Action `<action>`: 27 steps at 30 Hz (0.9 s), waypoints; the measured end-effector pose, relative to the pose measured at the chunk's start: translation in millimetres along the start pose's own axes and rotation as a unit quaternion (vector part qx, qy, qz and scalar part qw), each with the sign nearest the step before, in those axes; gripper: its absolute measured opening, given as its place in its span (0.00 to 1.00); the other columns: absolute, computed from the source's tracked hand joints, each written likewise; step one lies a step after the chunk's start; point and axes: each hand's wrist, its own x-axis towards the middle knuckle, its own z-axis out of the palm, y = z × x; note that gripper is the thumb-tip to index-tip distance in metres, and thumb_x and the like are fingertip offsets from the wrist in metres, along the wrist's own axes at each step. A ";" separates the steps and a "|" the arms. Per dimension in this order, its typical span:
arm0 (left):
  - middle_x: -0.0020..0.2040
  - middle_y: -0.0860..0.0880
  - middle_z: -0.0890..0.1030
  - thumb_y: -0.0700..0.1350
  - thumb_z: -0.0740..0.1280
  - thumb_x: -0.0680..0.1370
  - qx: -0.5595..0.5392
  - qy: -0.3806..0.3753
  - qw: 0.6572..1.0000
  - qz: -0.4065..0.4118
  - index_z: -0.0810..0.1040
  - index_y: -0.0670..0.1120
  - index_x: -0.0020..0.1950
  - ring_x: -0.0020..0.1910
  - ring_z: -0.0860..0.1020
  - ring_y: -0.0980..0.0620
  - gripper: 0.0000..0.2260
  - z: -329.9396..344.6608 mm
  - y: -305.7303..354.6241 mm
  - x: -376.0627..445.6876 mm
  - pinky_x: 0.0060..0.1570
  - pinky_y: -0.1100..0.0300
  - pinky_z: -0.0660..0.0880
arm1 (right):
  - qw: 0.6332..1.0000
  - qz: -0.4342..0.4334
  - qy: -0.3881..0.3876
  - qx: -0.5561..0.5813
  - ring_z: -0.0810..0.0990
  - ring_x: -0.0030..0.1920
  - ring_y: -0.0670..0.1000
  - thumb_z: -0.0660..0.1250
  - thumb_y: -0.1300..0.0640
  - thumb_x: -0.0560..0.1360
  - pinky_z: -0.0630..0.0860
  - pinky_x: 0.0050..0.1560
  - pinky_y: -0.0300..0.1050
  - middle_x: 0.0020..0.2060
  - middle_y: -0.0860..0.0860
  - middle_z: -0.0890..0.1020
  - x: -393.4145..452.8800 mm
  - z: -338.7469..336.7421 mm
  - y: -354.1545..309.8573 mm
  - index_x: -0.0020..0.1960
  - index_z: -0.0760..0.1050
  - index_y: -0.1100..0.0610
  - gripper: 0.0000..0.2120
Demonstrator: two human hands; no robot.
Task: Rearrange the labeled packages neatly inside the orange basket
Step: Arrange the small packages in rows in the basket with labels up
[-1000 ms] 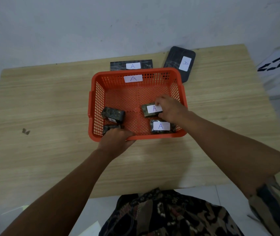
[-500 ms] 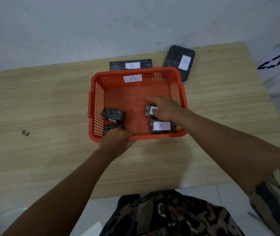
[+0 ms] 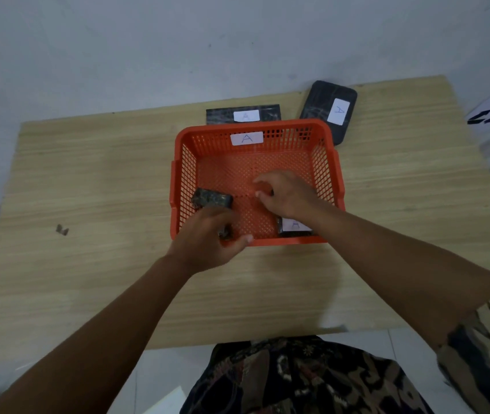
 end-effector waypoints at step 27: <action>0.49 0.41 0.83 0.48 0.59 0.82 -0.121 0.140 0.897 -0.401 0.77 0.39 0.55 0.43 0.77 0.46 0.14 4.7 -68.2 18.5 0.41 0.56 0.70 | 0.988 -0.037 -0.140 -0.058 0.77 0.56 0.53 0.57 0.55 0.82 0.75 0.54 0.51 0.65 0.54 0.78 22.0 -1.9 -17.1 0.75 0.66 0.45 0.22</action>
